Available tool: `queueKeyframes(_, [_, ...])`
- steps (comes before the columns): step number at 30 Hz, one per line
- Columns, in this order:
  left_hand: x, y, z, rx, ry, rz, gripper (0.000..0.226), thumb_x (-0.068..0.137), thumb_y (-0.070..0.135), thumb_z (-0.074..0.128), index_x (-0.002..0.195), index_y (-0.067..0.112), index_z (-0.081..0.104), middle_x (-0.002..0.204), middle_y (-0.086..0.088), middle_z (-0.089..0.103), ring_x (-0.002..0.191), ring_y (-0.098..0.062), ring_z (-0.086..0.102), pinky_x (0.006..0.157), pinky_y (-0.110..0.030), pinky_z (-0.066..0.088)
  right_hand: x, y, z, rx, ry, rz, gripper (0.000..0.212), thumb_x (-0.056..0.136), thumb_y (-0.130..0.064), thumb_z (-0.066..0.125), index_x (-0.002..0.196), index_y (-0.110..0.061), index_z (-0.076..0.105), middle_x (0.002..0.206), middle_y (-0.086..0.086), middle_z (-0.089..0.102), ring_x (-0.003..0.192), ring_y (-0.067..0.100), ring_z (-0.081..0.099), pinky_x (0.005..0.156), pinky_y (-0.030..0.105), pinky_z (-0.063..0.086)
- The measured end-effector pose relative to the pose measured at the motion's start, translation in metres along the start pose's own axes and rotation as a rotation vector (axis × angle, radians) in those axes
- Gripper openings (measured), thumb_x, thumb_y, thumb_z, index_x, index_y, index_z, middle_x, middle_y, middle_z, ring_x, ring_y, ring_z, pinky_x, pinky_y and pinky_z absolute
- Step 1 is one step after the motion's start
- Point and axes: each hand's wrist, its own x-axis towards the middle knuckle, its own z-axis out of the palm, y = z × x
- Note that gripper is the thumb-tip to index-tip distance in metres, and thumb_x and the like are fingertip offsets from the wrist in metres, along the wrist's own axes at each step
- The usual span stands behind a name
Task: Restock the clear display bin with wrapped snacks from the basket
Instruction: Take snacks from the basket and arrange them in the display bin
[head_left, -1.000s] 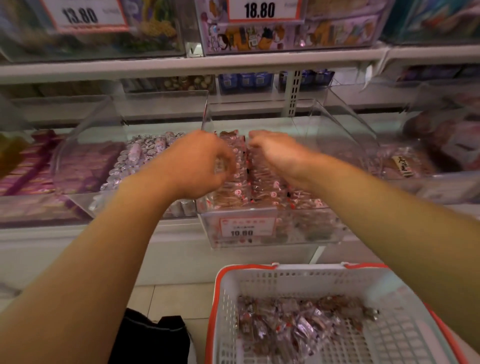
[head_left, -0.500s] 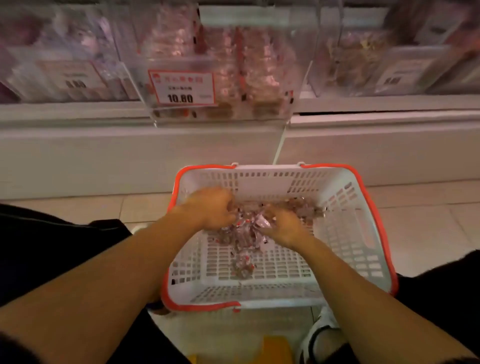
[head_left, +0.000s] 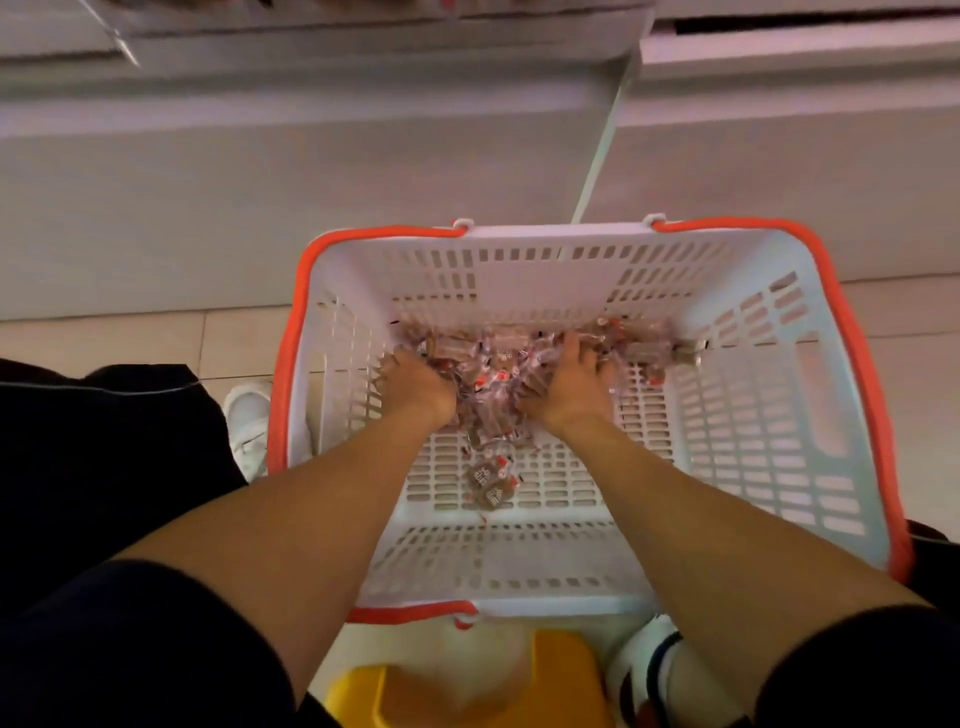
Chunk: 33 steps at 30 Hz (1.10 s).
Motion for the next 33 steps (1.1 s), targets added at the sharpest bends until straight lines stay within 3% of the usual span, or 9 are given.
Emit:
queueKeyframes(10, [0.002,0.007,0.019,0.064,0.043,-0.127,0.068,0.087,0.002,0.066,0.143,0.009,0.029,0.150,-0.018,0.030,0.134,-0.038,0.035,0.102,-0.047,0.042,-0.005,0.000,0.008,0.152,0.081,-0.097,0.072,0.083,-0.024,0.077,0.139,-0.016,0.033,0.113,0.014,0.064,0.126,0.039,0.045,0.089,0.048,0.053])
queueKeyframes(13, [-0.006,-0.006,0.028,-0.083,0.060,-0.098,0.064,0.086,-0.008,0.058,0.142,0.008,0.031,0.130,-0.017,0.053,0.099,-0.028,0.058,0.073,-0.029,0.049,-0.003,0.002,-0.007,0.267,0.009,-0.129,0.057,0.086,-0.021,0.074,0.135,-0.013,0.046,0.100,0.010,0.067,0.095,0.030,0.064,0.084,0.044,0.056])
queueKeyframes(16, [-0.015,-0.015,0.023,-0.294,0.091,-0.128,0.054,0.090,-0.005,0.056,0.140,0.004,0.036,0.123,-0.017,0.058,0.084,-0.023,0.059,0.067,-0.030,0.050,-0.004,0.007,-0.024,0.427,-0.063,-0.089,0.008,0.093,-0.012,0.063,0.085,-0.016,0.064,0.072,0.004,0.063,0.076,0.028,0.063,0.073,0.037,0.059])
queueKeyframes(18, [-0.023,-0.017,0.016,-0.403,0.015,-0.159,0.049,0.091,0.001,0.062,0.136,0.002,0.044,0.126,-0.017,0.060,0.075,-0.020,0.058,0.061,-0.027,0.050,-0.009,0.009,-0.036,0.558,-0.140,-0.026,0.014,0.095,-0.008,0.057,0.085,-0.015,0.063,0.073,0.009,0.064,0.073,0.029,0.062,0.071,0.042,0.061])
queueKeyframes(20, [-0.035,-0.016,0.008,-0.554,-0.141,-0.185,0.038,0.092,0.004,0.061,0.129,0.000,0.053,0.118,-0.017,0.066,0.060,-0.017,0.058,0.049,-0.024,0.048,-0.019,0.012,-0.046,0.662,-0.220,0.014,0.023,0.096,-0.007,0.056,0.118,-0.008,0.059,0.103,0.021,0.068,0.089,0.034,0.067,0.080,0.053,0.059])
queueKeyframes(23, [-0.050,-0.012,-0.014,-0.940,-0.477,-0.191,0.021,0.092,0.002,0.061,0.112,0.003,0.057,0.094,-0.016,0.073,0.074,-0.024,0.074,0.061,-0.035,0.060,-0.038,0.012,-0.063,0.712,-0.326,-0.005,0.028,0.094,-0.003,0.061,0.122,-0.002,0.058,0.109,0.029,0.067,0.086,0.031,0.067,0.081,0.050,0.060])
queueKeyframes(25, [-0.059,-0.003,-0.035,-1.130,-0.645,-0.143,0.027,0.089,0.004,0.064,0.115,0.008,0.057,0.107,-0.021,0.067,0.087,-0.030,0.073,0.069,-0.038,0.060,-0.053,0.006,-0.083,0.768,-0.422,-0.075,0.030,0.090,0.000,0.067,0.119,0.000,0.060,0.112,0.028,0.067,0.084,0.029,0.070,0.080,0.048,0.061])
queueKeyframes(29, [-0.081,0.024,-0.083,-1.114,-0.788,0.089,0.035,0.094,0.016,0.062,0.129,0.016,0.055,0.117,-0.022,0.066,0.093,-0.035,0.071,0.071,-0.042,0.060,-0.085,-0.014,-0.147,0.732,-0.494,-0.336,0.027,0.086,-0.001,0.071,0.112,-0.007,0.070,0.103,0.017,0.073,0.084,0.025,0.072,0.090,0.053,0.055])
queueKeyframes(33, [-0.112,0.048,-0.146,-0.981,-0.872,0.284,0.034,0.101,0.037,0.047,0.128,0.019,0.057,0.111,-0.014,0.072,0.091,-0.033,0.072,0.071,-0.048,0.060,-0.123,-0.039,-0.217,0.568,-0.403,-0.590,0.037,0.076,0.001,0.079,0.108,-0.012,0.067,0.092,0.005,0.076,0.083,0.018,0.070,0.078,0.034,0.057])
